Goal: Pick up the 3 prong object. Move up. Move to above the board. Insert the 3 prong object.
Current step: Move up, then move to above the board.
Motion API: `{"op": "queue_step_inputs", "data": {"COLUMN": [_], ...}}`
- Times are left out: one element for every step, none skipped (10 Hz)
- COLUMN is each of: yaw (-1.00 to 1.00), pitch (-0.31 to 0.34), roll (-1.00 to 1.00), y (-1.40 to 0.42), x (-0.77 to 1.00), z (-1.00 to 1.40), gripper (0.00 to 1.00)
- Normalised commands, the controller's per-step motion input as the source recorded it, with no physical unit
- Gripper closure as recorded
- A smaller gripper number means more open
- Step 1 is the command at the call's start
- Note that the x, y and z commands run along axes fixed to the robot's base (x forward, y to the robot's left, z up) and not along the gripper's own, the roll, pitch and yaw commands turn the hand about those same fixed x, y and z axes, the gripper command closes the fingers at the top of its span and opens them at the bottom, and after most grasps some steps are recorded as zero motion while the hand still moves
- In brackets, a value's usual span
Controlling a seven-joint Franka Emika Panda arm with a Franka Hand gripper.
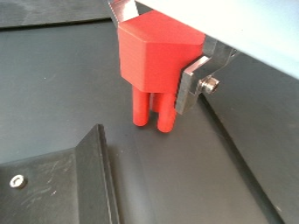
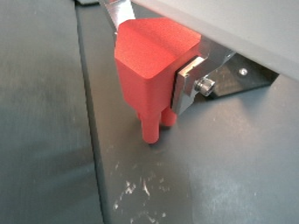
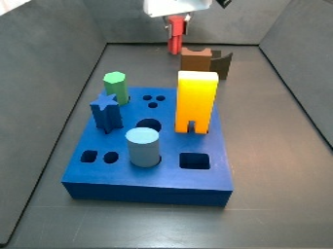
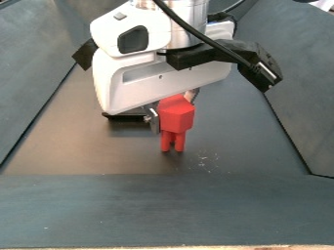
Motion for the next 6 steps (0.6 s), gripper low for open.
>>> {"op": "queue_step_inputs", "data": {"yaw": [0.00, 0.03, 0.02, 0.01, 0.00, 0.14], "pitch": [0.000, 0.006, 0.030, 0.044, 0.052, -0.140], "roll": [0.00, 0.00, 0.00, 0.02, 0.03, 0.40], "y": [0.00, 0.02, 0.02, 0.01, 0.01, 0.38], "x": [0.00, 0.02, 0.01, 0.00, 0.00, 0.32], "z": [0.83, 0.78, 0.66, 0.45, 0.28, 1.00], "gripper": [1.00, 1.00, 1.00, 1.00, 1.00, 1.00]}}
